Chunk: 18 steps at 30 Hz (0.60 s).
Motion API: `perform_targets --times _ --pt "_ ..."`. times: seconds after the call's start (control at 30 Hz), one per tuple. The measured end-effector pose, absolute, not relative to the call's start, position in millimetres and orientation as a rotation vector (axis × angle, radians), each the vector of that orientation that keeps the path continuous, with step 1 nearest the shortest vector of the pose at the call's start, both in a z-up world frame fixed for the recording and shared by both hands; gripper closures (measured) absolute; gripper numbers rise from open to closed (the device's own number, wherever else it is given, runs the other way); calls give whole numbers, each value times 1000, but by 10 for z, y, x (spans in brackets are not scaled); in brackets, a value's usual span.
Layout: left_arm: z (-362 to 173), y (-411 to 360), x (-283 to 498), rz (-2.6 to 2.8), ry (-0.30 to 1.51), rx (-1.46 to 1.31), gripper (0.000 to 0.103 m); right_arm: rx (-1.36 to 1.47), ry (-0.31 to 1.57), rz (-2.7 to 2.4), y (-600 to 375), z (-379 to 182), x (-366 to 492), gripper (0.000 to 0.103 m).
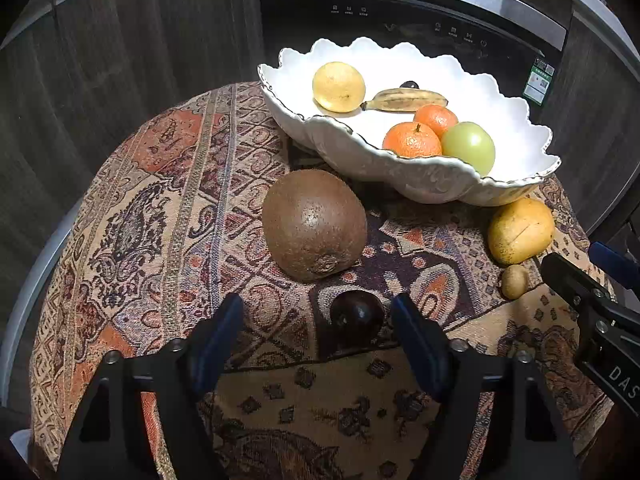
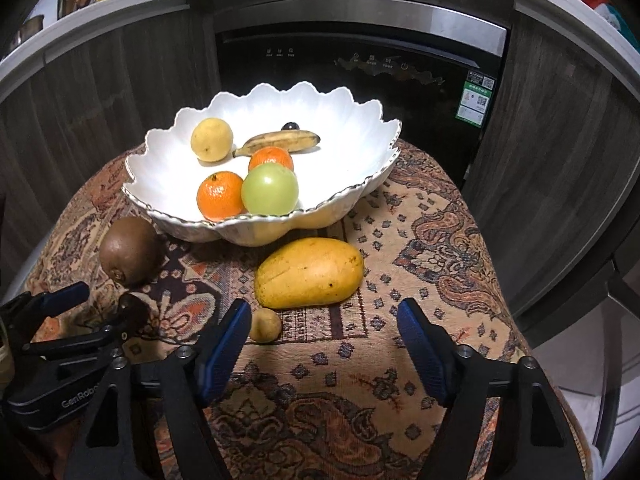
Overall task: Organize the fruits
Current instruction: 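Withdraw both tools and move them toward the dark plum and small round fruit, then grasp the dark plum with the left tool while the right tool grasps the small round fruit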
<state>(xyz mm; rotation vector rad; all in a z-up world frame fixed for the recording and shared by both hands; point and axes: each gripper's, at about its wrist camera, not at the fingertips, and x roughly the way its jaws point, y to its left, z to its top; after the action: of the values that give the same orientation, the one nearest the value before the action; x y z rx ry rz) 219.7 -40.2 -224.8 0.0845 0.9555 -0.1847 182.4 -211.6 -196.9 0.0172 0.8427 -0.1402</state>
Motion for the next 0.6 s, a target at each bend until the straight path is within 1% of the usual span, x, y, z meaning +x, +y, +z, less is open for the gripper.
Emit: perform_targets --times 0.1,0.23,0.4,0.53,0.6 --pt "-2277 -413 2203 -198 961 77 37 29 852 -128 -2127 -2025 1839 33" --pt "-2319 -424 2199 -203 957 65 40 46 856 -102 -2120 -2083 1842 33" --pt "-2331 -399 2210 -199 930 56 43 57 870 -73 -2077 -2155 1888 41" --pt "-2327 -376 2213 -196 921 39 45 67 880 -55 -2038 -2196 1923 45" --pt "-2324 -369 2212 -190 919 34 48 76 891 -40 -2016 -2220 1953 54"
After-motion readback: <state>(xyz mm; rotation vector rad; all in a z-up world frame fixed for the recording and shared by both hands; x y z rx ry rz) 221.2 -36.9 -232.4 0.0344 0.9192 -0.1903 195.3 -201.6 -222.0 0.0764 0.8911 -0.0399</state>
